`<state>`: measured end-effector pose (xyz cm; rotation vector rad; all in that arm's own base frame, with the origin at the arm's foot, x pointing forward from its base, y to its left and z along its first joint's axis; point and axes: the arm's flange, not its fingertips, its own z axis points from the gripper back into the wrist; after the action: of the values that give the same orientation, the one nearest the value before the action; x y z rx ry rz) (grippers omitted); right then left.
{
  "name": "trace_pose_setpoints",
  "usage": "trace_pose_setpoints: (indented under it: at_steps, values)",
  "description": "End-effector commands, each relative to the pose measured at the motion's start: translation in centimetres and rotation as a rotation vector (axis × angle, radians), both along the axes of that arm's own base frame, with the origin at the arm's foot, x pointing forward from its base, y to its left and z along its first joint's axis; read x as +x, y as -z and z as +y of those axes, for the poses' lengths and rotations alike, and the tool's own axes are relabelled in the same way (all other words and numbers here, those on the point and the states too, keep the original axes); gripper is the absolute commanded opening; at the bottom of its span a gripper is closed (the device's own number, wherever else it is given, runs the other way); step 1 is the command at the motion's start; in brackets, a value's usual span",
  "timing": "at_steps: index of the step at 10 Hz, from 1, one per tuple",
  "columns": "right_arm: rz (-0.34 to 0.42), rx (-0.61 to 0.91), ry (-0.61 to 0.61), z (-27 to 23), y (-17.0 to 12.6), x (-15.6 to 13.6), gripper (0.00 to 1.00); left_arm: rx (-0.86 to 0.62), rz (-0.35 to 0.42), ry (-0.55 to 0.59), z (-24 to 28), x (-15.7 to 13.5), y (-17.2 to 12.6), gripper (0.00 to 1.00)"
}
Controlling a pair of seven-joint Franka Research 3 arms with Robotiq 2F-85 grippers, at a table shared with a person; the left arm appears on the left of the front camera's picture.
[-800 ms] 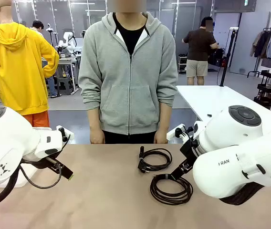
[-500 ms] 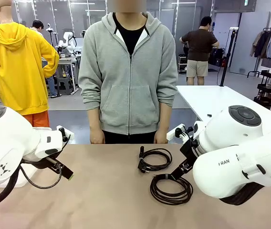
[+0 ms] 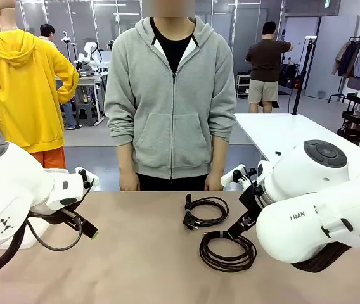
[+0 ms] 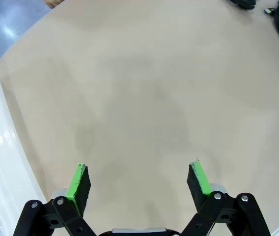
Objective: Organize and store the cables.
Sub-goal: Place the Power Cable into the Organizing box.
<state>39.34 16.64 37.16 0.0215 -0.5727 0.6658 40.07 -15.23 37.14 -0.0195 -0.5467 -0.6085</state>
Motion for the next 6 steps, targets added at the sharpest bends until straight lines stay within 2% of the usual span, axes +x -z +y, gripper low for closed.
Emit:
trace_pose_setpoints:
  at_steps: [1, 3, 4, 6]
  values:
    - [0.001, 0.002, 0.001, 0.0, 0.0, 0.0, 1.0, -0.002, 0.0, -0.003, 0.1, 0.0, 0.0, 1.0]
    - [0.0, 0.0, 0.0, 0.0, 0.0, 0.0, 1.0, 0.0, 0.0, 0.0, 0.0, 0.0, 0.0, 1.0]
    - [-0.015, 0.017, -0.011, -1.2, -2.2, 0.1, 1.0, -0.006, 0.024, 0.033, 0.5, -0.4, -2.6, 1.0]
    - [0.005, 0.015, -0.088, -4.6, -6.7, 0.1, 1.0, -0.048, 0.103, 0.117, 2.9, -1.5, -7.6, 1.0]
